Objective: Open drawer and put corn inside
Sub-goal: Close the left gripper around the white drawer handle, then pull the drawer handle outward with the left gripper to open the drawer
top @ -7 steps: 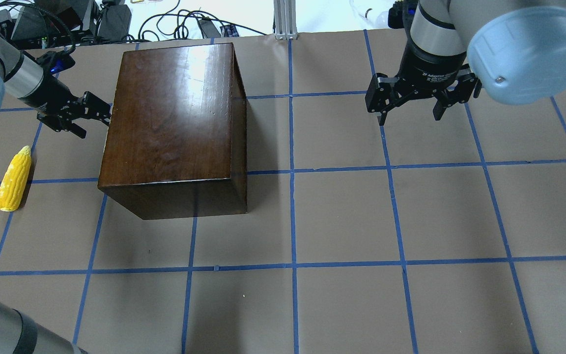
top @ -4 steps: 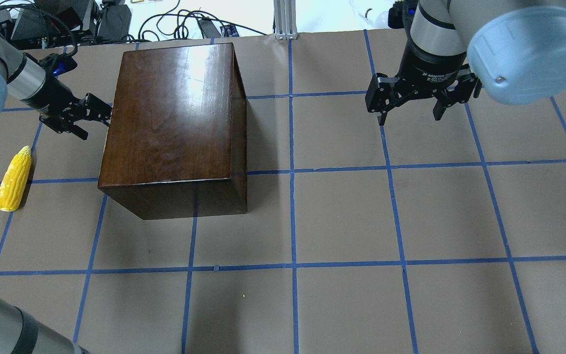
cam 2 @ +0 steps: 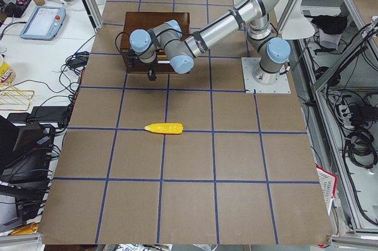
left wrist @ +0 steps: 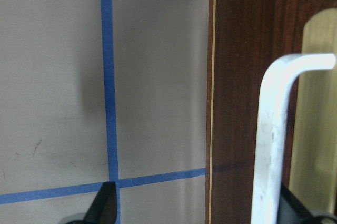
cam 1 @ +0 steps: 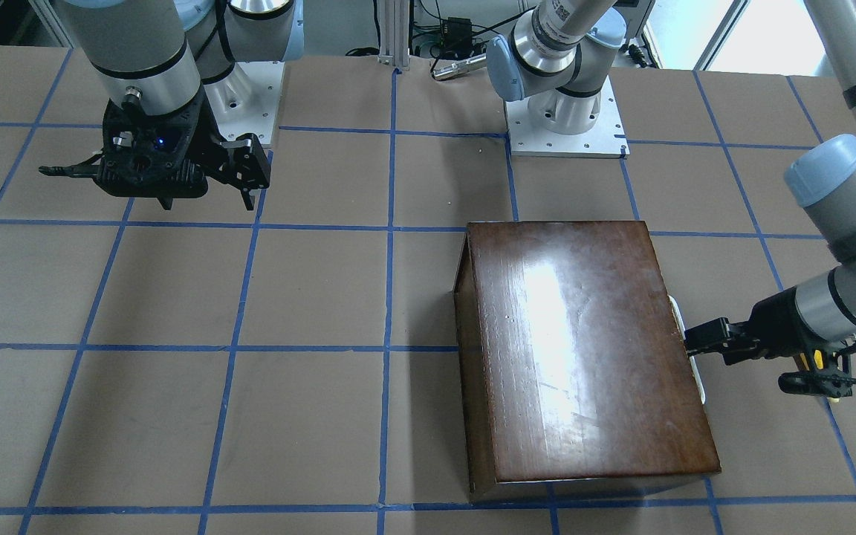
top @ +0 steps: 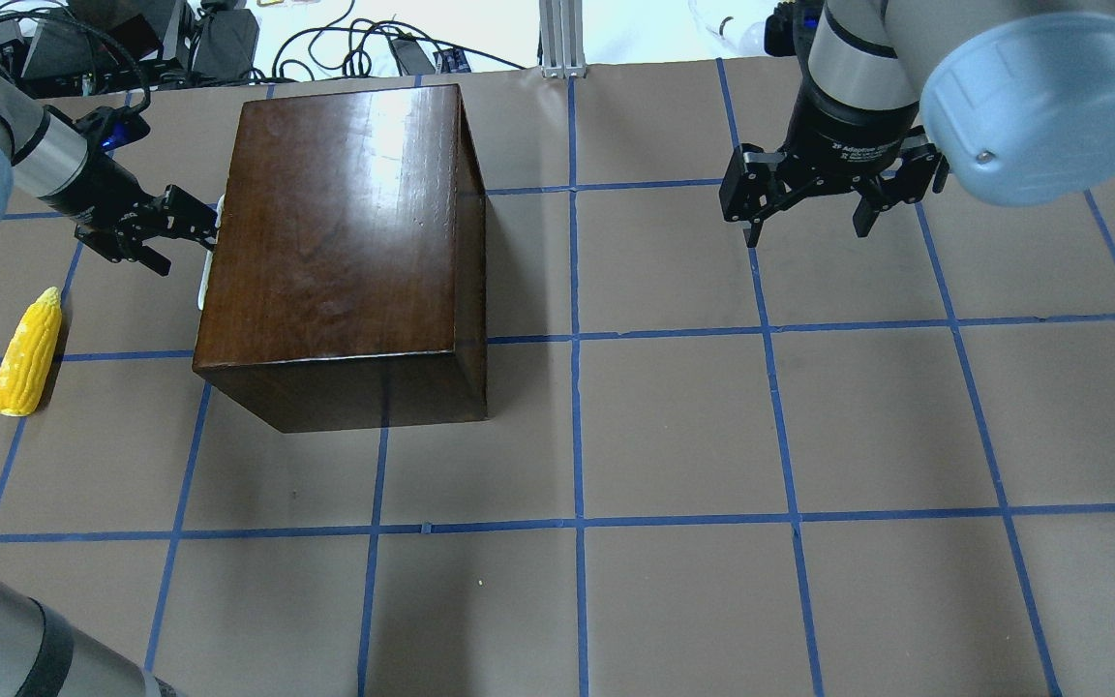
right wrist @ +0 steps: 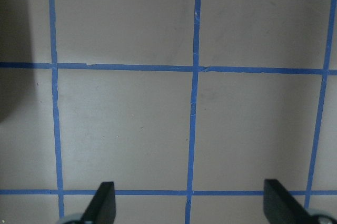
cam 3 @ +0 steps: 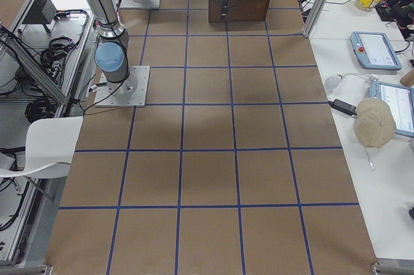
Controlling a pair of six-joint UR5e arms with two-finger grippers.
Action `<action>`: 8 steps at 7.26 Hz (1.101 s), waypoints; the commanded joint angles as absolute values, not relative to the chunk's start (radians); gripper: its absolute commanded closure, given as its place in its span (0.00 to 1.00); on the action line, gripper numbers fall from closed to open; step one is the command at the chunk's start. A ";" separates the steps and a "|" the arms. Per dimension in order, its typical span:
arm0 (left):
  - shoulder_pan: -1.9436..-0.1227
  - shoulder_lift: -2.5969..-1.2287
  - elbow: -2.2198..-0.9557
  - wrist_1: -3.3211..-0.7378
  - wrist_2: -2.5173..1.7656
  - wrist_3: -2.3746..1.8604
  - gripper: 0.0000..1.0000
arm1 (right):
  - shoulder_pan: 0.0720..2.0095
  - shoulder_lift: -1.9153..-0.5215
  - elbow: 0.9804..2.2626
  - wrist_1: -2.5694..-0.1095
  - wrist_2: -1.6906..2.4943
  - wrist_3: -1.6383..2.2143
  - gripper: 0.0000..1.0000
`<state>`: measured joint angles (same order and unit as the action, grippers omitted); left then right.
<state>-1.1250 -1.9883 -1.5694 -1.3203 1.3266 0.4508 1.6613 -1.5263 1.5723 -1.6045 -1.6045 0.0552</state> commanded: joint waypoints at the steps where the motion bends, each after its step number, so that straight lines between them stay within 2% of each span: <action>1: -1.099 -1.993 -1.566 -1.318 1.328 0.456 0.00 | 1.661 -1.526 1.572 -1.605 -1.605 0.055 0.00; 8: -1.026 -1.996 -1.560 -1.316 1.333 0.515 0.00 | 1.661 -1.526 1.572 -1.605 -1.605 0.055 0.00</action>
